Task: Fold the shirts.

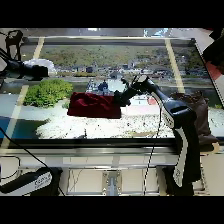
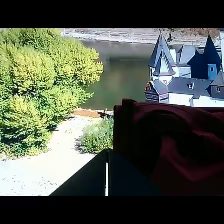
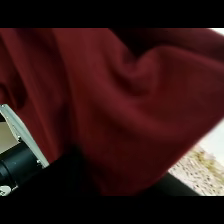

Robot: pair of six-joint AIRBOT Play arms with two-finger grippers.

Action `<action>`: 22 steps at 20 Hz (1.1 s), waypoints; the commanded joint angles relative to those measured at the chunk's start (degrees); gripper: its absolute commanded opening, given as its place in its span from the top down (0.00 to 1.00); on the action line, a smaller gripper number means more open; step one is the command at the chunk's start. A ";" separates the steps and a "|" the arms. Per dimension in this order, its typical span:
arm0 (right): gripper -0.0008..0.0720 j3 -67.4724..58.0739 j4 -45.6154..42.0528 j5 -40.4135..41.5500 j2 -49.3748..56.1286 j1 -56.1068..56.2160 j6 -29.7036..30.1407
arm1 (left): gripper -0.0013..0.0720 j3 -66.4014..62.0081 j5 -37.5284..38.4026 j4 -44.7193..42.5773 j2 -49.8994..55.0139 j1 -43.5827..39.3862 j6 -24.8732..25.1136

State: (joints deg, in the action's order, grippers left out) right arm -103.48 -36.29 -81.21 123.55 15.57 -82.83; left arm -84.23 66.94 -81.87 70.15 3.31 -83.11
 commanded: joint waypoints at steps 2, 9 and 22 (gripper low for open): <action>0.98 -1.11 4.26 1.09 0.39 4.81 1.81 | 0.97 0.00 1.92 0.00 0.00 -0.04 0.00; 0.98 -16.46 -5.49 -9.22 -6.67 -2.93 -0.33 | 0.97 0.00 1.99 0.02 0.00 -0.04 0.00; 0.98 -12.90 -27.69 -24.33 -35.32 -50.14 -5.33 | 0.97 0.00 2.36 0.02 0.00 -0.04 0.00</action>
State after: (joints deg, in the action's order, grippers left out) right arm -117.75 -60.47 -100.53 93.14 -24.53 -87.68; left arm -84.23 69.30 -81.84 70.15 3.31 -83.13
